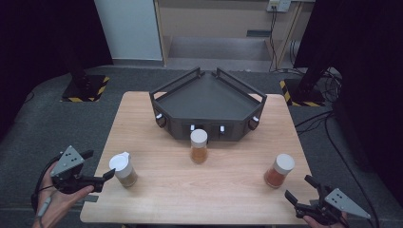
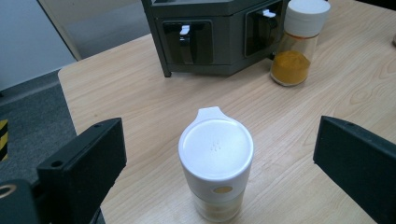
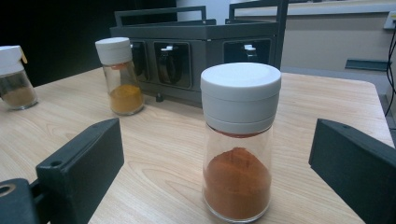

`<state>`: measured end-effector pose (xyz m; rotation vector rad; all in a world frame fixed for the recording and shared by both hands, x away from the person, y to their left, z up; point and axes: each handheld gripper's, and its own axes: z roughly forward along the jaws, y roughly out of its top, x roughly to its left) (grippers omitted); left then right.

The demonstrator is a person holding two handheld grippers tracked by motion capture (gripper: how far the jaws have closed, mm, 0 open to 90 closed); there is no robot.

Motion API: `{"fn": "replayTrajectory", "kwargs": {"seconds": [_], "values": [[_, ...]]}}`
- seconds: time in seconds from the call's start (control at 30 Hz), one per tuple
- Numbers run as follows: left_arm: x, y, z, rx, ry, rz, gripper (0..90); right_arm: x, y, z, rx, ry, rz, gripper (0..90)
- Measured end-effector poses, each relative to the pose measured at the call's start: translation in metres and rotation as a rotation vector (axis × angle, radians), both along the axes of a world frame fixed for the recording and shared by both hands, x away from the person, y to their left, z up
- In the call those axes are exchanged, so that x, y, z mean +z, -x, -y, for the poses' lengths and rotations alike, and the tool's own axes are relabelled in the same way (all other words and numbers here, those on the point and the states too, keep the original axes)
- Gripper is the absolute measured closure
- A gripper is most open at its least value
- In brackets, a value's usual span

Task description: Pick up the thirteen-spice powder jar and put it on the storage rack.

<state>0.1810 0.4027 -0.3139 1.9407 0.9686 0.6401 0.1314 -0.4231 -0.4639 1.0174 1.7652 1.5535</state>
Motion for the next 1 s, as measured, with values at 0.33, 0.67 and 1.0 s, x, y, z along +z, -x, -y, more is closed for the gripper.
{"fn": "replayTrajectory", "kwargs": {"seconds": [0.33, 0.67, 1.0], "values": [[-0.008, -0.018, 0.004, 0.002, -0.017, -0.047, 2.0, 0.000, 0.000, 0.000, 0.002, -0.002, -0.001, 3.4], [-0.018, -0.035, 0.015, -0.015, -0.039, -0.090, 2.3, 0.000, -0.001, 0.000, 0.003, -0.001, -0.002, 3.2], [-0.031, -0.046, 0.022, -0.010, -0.037, -0.111, 2.4, 0.000, 0.000, 0.000, -0.004, -0.006, -0.006, 1.7]]}}
